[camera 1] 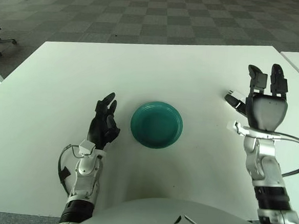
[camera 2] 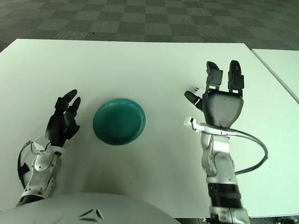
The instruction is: Put the charger into the plate.
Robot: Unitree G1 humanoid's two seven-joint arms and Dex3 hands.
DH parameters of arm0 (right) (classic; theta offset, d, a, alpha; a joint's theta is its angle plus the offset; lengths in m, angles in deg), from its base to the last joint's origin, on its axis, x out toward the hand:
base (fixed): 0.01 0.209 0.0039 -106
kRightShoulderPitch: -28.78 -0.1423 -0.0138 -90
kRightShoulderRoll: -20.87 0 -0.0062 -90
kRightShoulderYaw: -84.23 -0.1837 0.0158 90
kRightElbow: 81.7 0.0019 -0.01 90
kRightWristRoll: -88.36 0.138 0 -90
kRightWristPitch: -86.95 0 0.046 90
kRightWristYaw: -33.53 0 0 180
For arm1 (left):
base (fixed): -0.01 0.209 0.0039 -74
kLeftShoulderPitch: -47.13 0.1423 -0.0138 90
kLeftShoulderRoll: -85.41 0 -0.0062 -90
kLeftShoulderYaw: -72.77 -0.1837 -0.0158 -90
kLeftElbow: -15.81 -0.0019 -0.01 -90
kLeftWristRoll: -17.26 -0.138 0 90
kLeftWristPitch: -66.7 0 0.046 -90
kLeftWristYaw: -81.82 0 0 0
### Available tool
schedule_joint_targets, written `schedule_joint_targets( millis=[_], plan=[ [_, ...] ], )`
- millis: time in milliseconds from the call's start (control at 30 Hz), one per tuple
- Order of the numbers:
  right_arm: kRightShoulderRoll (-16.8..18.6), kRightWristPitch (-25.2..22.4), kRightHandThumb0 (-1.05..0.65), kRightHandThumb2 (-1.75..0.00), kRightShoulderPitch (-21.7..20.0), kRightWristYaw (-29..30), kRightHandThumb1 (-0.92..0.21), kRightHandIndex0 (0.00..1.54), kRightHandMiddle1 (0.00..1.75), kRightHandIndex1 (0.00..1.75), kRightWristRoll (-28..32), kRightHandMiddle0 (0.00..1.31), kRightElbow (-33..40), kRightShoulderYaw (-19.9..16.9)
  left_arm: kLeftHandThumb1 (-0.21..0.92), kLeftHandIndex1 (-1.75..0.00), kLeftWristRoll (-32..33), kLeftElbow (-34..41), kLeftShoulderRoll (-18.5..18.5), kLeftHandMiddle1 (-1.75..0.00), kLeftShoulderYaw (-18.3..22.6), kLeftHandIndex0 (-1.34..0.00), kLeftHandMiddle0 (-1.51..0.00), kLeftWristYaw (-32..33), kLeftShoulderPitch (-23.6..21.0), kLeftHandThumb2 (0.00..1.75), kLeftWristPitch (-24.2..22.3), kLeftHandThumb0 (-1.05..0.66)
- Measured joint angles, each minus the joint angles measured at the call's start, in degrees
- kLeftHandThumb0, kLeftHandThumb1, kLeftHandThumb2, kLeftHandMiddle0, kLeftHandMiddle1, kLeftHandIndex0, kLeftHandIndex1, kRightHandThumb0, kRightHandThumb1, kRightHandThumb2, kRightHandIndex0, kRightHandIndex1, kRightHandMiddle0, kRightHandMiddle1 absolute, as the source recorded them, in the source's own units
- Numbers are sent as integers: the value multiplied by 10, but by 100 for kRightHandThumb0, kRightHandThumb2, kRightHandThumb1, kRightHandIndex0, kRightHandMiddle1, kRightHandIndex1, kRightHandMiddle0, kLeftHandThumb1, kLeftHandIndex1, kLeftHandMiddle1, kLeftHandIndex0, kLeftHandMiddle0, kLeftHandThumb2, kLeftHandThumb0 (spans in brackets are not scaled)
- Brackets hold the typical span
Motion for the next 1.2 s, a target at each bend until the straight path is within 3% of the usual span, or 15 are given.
schedule_joint_targets(
  millis=[333, 733, 1200],
  plan=[
    [-44, -14, -105, -75, -55, -30, -92, 17, 62, 0, 41, 0, -109, 31, 92, -81, 6, -7, -1, -1, 2, 0, -31, -10, -5, 94, 5, -97],
    [-45, -77, -105, -78, -108, -94, -92, 13, 55, 0, 59, 0, -162, 73, 92, -82, 18, -18, -4, 0, 3, 0, -31, -28, -14, 93, 9, -98],
    [-75, -91, -105, -77, -143, -187, -92, 9, 41, 0, 93, 0, -192, 107, 92, -80, 18, -19, -3, 0, 3, 0, -31, -35, -17, 90, 9, -98]
  ],
)
